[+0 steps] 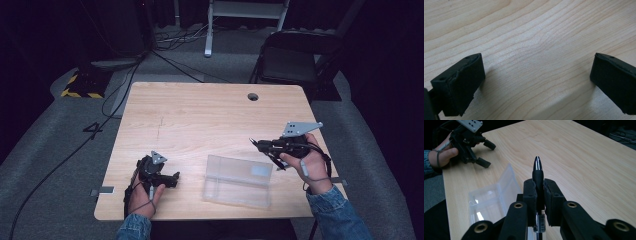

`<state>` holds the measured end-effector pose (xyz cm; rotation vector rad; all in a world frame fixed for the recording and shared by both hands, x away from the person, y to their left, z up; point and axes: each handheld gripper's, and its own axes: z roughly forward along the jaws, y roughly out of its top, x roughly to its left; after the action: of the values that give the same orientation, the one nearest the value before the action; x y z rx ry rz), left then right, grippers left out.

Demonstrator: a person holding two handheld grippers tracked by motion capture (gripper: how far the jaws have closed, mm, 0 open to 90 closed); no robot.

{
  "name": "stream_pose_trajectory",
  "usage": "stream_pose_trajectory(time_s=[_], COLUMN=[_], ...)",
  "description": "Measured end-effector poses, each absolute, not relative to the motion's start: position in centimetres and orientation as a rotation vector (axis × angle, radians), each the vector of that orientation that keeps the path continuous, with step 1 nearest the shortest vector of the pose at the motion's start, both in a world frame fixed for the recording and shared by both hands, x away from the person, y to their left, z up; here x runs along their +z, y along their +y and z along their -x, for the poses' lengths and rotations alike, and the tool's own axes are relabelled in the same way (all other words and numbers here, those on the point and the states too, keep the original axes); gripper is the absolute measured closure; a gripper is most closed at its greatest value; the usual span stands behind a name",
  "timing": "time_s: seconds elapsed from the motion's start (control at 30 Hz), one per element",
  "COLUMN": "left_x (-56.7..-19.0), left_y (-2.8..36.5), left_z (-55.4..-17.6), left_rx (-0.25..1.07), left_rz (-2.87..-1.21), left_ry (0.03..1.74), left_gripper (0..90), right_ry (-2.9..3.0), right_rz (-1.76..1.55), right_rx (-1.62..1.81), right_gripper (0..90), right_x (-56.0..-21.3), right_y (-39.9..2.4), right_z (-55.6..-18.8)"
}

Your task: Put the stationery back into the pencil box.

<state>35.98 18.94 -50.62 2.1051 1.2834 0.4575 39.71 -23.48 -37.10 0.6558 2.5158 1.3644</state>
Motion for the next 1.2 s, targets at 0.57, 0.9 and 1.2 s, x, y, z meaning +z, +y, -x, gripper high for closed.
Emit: stream_pose_trajectory(time_s=[0.57,0.9,1.2], left_x=[-50.6,-50.6,-50.6], left_y=[18.9,18.9,18.9], left_z=[-36.0,-36.0,-36.0], left_rx=[0.458,0.458,0.458], left_rz=[-2.105,-2.105,-2.105], left_ry=[1.283,1.284,1.284], left_gripper=[0.1,0.1,0.1], right_ry=[2.647,2.714,2.784], right_rz=[-0.474,-0.361,-0.341], right_rx=[1.345,1.319,1.258], right_gripper=[81.2,81.1,81.2], right_x=[-40.4,-41.7,-43.8], right_y=[-20.5,-18.6,-17.9], right_z=[-38.5,-37.7,-37.7])
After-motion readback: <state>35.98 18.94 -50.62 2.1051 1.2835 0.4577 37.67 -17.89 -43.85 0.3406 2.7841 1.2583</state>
